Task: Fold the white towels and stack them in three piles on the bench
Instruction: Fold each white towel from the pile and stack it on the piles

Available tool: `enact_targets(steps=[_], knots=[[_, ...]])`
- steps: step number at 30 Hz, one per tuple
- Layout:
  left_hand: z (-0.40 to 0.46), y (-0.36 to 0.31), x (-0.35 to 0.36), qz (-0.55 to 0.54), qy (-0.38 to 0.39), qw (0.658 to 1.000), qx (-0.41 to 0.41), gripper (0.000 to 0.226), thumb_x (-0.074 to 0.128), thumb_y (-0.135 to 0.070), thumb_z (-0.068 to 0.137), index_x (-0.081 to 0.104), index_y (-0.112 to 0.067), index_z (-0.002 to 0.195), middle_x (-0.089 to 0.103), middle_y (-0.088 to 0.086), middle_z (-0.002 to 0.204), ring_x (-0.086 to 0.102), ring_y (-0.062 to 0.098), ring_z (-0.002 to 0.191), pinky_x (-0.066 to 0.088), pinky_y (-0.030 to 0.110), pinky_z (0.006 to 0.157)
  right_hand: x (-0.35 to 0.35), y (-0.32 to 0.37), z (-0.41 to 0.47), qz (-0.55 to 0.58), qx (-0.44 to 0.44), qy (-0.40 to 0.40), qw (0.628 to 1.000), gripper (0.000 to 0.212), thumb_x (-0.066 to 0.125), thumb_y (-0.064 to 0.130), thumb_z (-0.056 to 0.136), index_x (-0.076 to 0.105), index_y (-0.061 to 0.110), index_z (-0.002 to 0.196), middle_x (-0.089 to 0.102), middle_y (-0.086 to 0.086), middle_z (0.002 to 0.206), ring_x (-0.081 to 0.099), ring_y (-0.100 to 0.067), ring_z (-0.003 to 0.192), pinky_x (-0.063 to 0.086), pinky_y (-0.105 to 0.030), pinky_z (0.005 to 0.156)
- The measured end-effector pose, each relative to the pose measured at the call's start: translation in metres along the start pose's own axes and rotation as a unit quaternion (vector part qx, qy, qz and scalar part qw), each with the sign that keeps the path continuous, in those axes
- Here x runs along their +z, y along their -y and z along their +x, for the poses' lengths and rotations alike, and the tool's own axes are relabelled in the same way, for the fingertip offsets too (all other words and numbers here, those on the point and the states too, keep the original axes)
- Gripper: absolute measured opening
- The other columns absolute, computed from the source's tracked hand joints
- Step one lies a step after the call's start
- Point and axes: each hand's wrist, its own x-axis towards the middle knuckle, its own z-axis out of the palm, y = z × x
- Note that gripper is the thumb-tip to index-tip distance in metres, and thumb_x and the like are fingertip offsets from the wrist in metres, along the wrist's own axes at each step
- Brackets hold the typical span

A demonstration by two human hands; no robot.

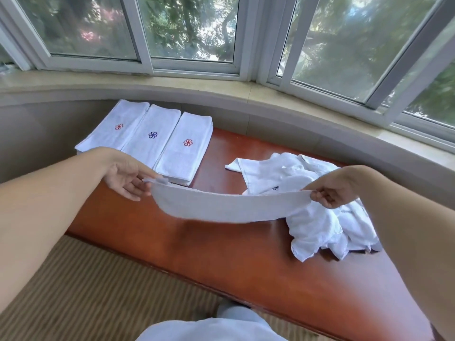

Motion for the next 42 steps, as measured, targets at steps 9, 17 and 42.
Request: enact_targets(steps=[9,17,42], knots=[[0.064,-0.008,0.005,-0.115,-0.095,0.989,0.007,0.046,0.091,-0.043,0.062,0.067,-0.018,0.092,0.074,0.0,0.085,0.073,0.017,0.092,0.054,0.038,0.087,0.028,0.028,0.083,0.122,-0.079,-0.067,0.987,0.017,0.078,0.011,0.089,0.064,0.01,0.098,0.068,-0.002,0.08,0.065,-0.01,0.065,0.059,-0.021,0.057],[0.176,0.003,0.032,-0.139,-0.161,0.976,0.039,0.016,0.067,-0.01,0.097,0.068,-0.022,0.108,0.072,-0.007,0.106,0.068,0.01,0.099,0.047,0.03,0.097,0.078,0.027,0.198,0.142,-0.161,-0.188,0.958,0.016,0.059,-0.002,0.098,0.053,0.013,0.101,0.049,-0.004,0.056,0.046,-0.004,0.034,0.038,-0.014,0.039],[0.185,0.112,0.062,0.023,-0.147,0.988,0.052,0.019,0.067,-0.006,0.092,0.073,-0.016,0.107,0.079,0.003,0.1,0.072,0.016,0.1,0.054,0.032,0.09,0.107,-0.11,0.198,0.077,-0.124,-0.193,0.97,0.011,0.062,0.004,0.091,0.069,0.001,0.1,0.059,-0.012,0.086,0.056,-0.016,0.064,0.048,-0.02,0.05]])
